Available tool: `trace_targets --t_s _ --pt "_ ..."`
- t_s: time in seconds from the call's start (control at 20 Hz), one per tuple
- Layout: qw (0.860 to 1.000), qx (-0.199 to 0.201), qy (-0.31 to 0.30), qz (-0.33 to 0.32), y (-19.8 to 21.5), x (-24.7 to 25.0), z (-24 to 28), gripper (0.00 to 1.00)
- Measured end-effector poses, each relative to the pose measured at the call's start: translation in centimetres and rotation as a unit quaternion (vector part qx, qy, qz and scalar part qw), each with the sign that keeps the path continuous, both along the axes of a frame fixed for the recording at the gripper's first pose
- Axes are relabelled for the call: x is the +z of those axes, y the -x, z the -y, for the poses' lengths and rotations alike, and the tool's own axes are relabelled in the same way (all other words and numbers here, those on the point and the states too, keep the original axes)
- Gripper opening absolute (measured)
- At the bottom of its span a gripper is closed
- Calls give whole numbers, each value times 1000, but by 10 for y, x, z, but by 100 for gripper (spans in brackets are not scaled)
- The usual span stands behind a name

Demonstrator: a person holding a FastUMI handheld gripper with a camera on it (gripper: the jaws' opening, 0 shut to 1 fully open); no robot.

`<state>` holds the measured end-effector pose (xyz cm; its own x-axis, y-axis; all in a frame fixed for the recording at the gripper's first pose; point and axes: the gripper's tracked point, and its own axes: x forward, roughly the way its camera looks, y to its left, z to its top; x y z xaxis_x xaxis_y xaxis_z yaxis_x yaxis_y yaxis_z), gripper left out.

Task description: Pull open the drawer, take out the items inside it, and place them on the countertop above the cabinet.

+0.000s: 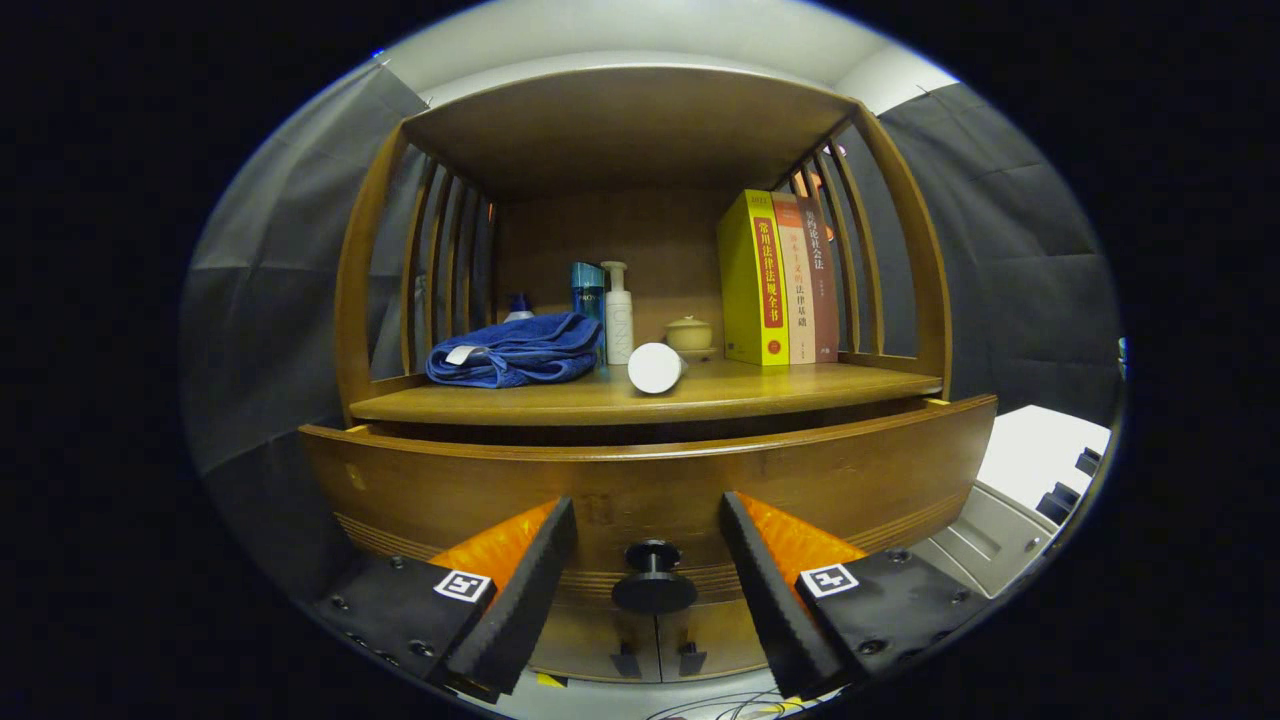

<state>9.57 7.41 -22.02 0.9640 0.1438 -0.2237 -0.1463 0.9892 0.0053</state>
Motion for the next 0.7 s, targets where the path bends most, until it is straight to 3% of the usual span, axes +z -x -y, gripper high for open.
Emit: trace_targets --t_s 0.4,0.7 --pt "1000 2 26 -1 -35 -9 -4 97" --pt "1000 -2 24 2 -35 -7 -4 97"
